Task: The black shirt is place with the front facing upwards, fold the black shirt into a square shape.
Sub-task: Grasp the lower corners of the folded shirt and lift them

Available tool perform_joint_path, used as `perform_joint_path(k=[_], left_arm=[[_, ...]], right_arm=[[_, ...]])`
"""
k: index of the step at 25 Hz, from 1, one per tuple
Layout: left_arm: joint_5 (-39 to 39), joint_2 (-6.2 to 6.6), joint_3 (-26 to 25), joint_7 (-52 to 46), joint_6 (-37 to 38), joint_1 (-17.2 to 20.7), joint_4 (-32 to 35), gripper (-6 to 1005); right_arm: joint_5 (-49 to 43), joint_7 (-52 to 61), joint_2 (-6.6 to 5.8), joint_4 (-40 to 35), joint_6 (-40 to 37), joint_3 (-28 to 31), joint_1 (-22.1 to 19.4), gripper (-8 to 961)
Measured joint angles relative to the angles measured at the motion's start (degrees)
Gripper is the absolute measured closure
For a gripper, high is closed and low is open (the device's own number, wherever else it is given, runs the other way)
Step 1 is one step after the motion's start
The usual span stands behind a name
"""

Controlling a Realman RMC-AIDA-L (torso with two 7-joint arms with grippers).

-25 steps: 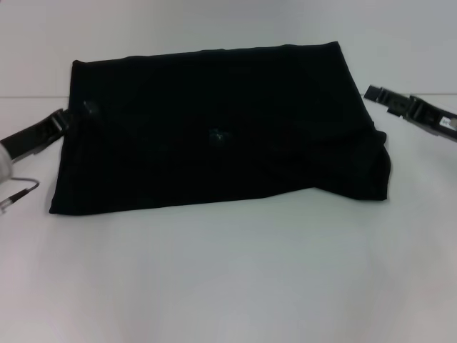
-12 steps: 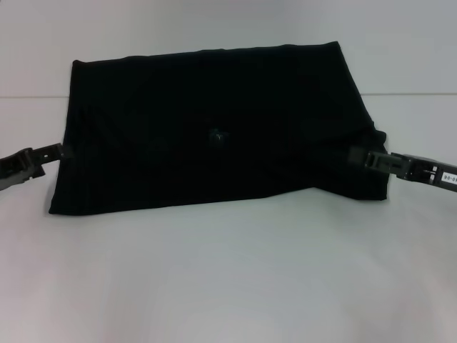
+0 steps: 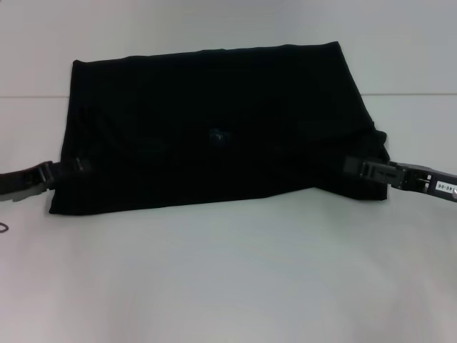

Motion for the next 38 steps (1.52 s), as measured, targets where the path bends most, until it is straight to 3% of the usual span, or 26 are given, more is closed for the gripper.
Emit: perform_joint_path(k=[18, 22, 26, 30, 32, 35, 38], left_arm=[[2.3, -1.01, 2.4, 0.4, 0.2, 0.3, 1.6, 208], [2.3, -1.04, 2.4, 1.1, 0.3, 0.2, 1.6, 351], [2.3, -1.04, 2.3, 1.8, 0.7, 0.1, 1.6, 509], [2.3, -1.04, 2.3, 2.2, 0.9, 0.1, 1.6, 679], [2.3, -1.04, 2.3, 2.4, 1.0, 0.0, 1.7, 757], [2.2, -1.04, 2.4, 3.0, 1.4, -0.1, 1.8, 874], [2.2, -1.04, 2.4, 3.5, 1.9, 0.1, 2.1, 927]], right_arm=[[0.0, -0.2, 0.55, -0.2, 0.7, -0.2, -0.6, 20], [-0.3, -0.2, 0.26, -0.2, 0.7, -0.2, -0.8, 20], [-2.1, 2.5, -0.69, -1.9, 0.6, -0.2, -1.2, 21], [-6.9, 13.1, -2.12, -8.1, 0.0, -0.2, -1.6, 21], [-11.2, 20.4, -3.25, -11.7, -0.7, -0.2, -1.2, 22], [-18.5, 33.2, -5.90, -15.2, -1.5, -0.2, 0.9, 22], [-23.7, 41.5, -7.82, -15.9, -2.0, -0.2, 3.7, 22]])
